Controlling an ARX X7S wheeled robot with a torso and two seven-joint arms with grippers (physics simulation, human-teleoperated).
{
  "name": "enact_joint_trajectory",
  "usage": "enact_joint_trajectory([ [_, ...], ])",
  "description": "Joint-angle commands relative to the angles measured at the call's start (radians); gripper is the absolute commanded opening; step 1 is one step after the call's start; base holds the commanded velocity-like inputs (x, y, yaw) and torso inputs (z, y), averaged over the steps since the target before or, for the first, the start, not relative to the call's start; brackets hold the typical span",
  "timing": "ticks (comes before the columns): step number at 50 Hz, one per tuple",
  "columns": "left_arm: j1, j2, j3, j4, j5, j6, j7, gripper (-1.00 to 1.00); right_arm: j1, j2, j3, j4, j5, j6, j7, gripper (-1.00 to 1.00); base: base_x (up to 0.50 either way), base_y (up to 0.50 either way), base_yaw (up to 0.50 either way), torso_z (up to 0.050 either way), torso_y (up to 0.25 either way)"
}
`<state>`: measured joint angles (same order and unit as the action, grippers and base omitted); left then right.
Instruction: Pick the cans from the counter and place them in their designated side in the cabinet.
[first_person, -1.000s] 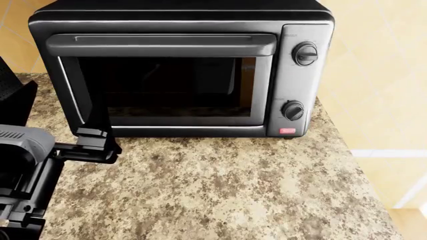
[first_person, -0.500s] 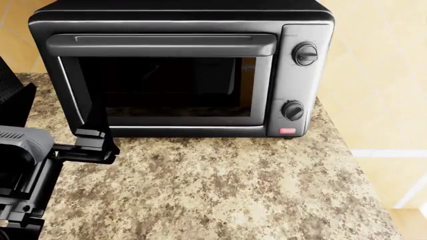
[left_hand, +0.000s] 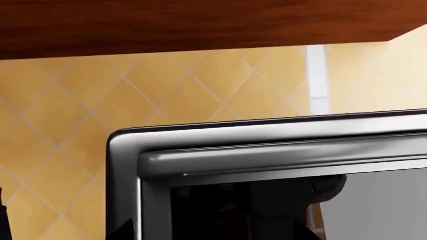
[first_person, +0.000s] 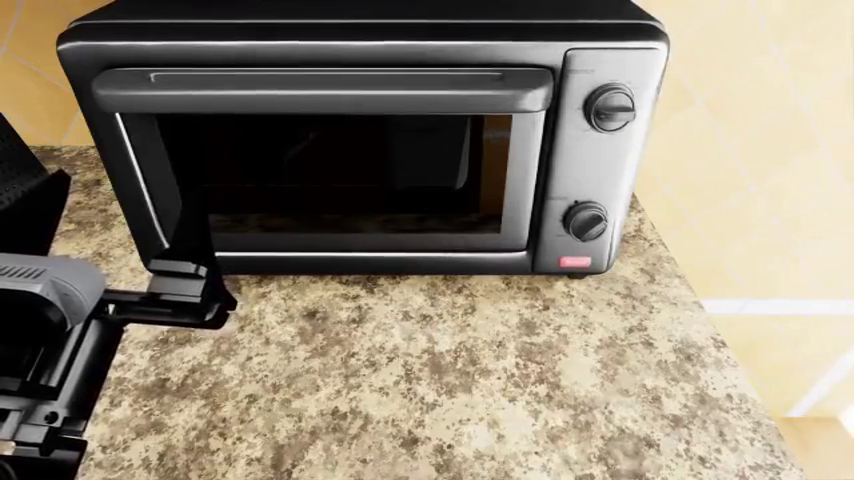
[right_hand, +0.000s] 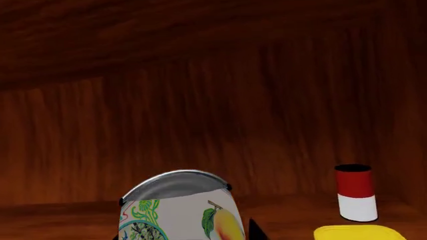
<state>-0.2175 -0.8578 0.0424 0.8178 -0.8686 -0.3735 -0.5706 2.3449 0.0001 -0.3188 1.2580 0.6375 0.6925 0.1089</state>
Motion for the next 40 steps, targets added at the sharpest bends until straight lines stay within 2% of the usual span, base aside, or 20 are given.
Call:
enact_joint_trajectory([
  [1, 0.012, 0.004, 0.001, -0.01, 0.009, 0.011, 0.007, 1.0, 0.011, 0.0, 0.009, 0.016, -0.055, 0.02, 0.003, -1.0, 0.0, 0.0, 0.0, 0.0, 0.0],
  [28, 0.01, 0.004, 0.007, -0.008, 0.009, 0.007, 0.0, 1.0, 0.011, 0.0, 0.061, 0.045, 0.0, 0.067, -0.013, -1.0, 0.0, 0.0, 0.0, 0.0, 0.001],
  [40, 0.003, 0.0, 0.007, -0.011, 0.004, 0.003, -0.002, 1.0, 0.011, 0.0, 0.206, 0.051, -0.109, 0.101, 0.016, -1.0, 0.0, 0.0, 0.0, 0.0, 0.0],
])
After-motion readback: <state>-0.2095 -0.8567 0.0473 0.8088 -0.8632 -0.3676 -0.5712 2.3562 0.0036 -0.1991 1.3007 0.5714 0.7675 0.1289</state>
